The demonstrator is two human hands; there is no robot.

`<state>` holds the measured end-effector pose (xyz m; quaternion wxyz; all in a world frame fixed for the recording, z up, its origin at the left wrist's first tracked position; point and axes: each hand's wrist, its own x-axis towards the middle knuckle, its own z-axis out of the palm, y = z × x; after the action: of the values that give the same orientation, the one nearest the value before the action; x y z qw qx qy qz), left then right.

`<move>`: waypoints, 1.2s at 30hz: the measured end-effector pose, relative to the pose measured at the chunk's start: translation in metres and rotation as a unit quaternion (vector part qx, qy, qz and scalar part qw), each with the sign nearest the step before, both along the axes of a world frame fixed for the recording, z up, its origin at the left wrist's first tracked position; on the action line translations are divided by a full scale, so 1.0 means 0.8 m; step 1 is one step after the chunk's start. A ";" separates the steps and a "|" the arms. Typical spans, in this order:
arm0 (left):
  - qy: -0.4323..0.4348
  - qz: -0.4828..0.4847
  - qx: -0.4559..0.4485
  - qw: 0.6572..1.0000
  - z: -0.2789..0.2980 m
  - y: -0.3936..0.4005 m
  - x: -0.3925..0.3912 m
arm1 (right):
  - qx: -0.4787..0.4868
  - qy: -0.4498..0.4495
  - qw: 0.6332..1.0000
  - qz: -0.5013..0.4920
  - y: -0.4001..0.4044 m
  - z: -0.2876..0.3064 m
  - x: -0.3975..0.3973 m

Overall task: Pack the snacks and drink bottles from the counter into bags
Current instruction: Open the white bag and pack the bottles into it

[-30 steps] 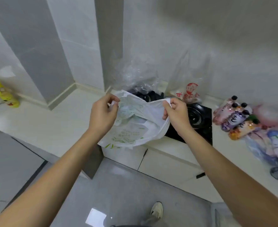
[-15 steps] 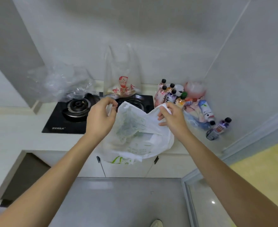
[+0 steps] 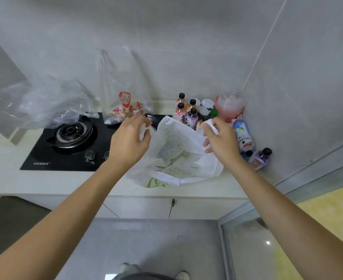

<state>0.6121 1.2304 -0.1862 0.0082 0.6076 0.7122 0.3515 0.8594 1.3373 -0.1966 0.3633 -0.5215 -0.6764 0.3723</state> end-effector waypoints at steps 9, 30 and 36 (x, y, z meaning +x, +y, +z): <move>0.152 -0.068 -0.160 0.973 -0.112 0.069 -0.028 | 0.004 -0.118 0.993 -0.004 0.059 -0.087 0.000; 0.199 -0.146 -0.310 0.918 -0.303 0.143 -0.006 | -0.041 -0.430 0.887 0.162 0.110 -0.297 0.066; 0.235 -0.136 -0.347 0.898 -0.354 0.141 0.004 | -0.063 -0.418 0.883 0.202 0.117 -0.350 0.081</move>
<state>0.6150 1.3430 -0.4691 0.0987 0.7222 0.6805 -0.0756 0.9246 1.4311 -0.4769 -0.0701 -0.5026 -0.8312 0.2272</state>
